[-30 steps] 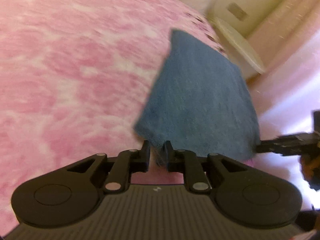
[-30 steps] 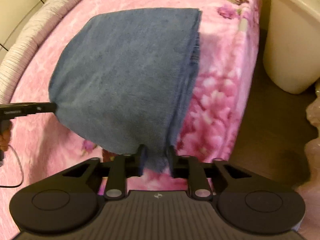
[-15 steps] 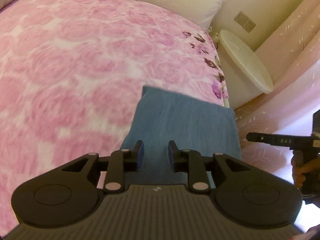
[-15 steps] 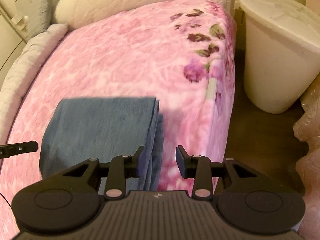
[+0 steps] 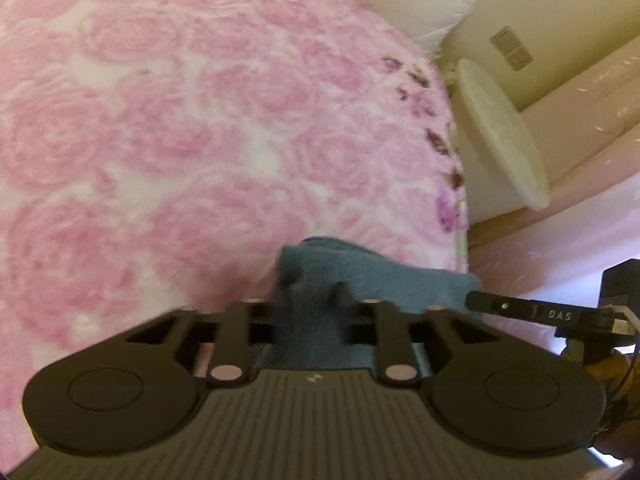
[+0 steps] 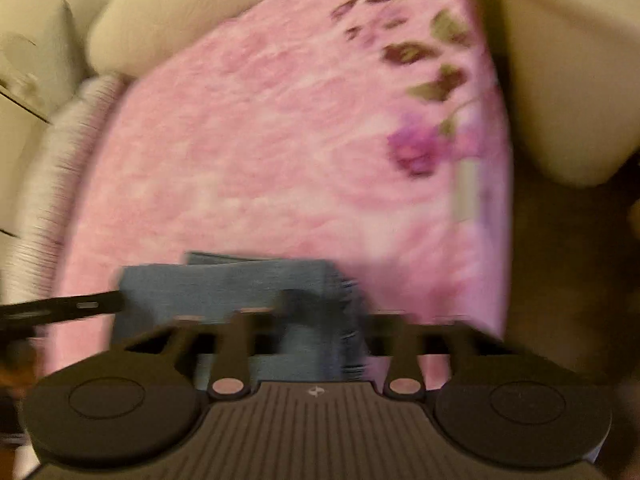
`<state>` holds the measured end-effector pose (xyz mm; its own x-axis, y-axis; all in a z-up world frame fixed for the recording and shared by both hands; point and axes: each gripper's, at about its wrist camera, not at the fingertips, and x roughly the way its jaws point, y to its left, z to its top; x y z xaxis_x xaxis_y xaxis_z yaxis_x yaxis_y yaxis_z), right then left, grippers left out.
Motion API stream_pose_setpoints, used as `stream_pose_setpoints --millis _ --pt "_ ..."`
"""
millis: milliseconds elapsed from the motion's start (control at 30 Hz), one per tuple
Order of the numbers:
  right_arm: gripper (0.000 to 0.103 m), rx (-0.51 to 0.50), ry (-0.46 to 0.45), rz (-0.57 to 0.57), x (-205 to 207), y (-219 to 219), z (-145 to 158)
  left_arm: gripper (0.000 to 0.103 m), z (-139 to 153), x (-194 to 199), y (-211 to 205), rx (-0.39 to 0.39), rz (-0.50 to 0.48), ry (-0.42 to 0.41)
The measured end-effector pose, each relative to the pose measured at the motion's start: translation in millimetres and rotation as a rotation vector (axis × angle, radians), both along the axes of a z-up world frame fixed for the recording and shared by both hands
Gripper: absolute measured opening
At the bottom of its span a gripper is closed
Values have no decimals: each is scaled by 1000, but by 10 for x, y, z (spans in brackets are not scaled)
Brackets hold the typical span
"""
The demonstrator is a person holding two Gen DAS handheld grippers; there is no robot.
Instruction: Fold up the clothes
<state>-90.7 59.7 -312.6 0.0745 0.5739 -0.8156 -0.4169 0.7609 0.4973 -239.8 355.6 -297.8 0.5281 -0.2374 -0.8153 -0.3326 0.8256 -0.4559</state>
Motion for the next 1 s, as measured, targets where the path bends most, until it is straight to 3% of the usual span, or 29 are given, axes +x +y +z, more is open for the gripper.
stream_pose_setpoints --millis 67,200,233,333,400,433,600,767,800,900,1000 --pt "5 28 -38 0 -29 -63 86 8 67 60 -56 38 -43 -22" --pt "4 44 -85 -65 -47 -207 222 8 109 207 -118 40 -78 -98" --pt "4 28 -90 -76 -28 -214 192 8 42 261 -131 44 -80 -84" --pt "3 -27 -59 -74 61 -158 -43 14 -261 281 -81 37 4 -19" --pt "5 -48 -31 -66 132 -84 -230 19 -303 218 -3 -5 74 -21" --pt "9 -58 -27 -68 157 -62 -271 19 -281 194 -1 -2 84 -20" --pt "33 -93 -60 -87 227 -130 -102 16 125 109 -122 155 45 -12" --pt "36 -123 -94 -18 283 -296 145 17 257 -297 -131 150 196 124" --pt "42 -139 -80 11 286 -296 159 19 258 -411 -179 138 233 168" --pt "47 -194 -54 97 232 -242 173 25 231 -679 -440 94 329 272" --pt "54 -230 -34 201 86 -117 163 30 229 -864 -736 56 427 322"
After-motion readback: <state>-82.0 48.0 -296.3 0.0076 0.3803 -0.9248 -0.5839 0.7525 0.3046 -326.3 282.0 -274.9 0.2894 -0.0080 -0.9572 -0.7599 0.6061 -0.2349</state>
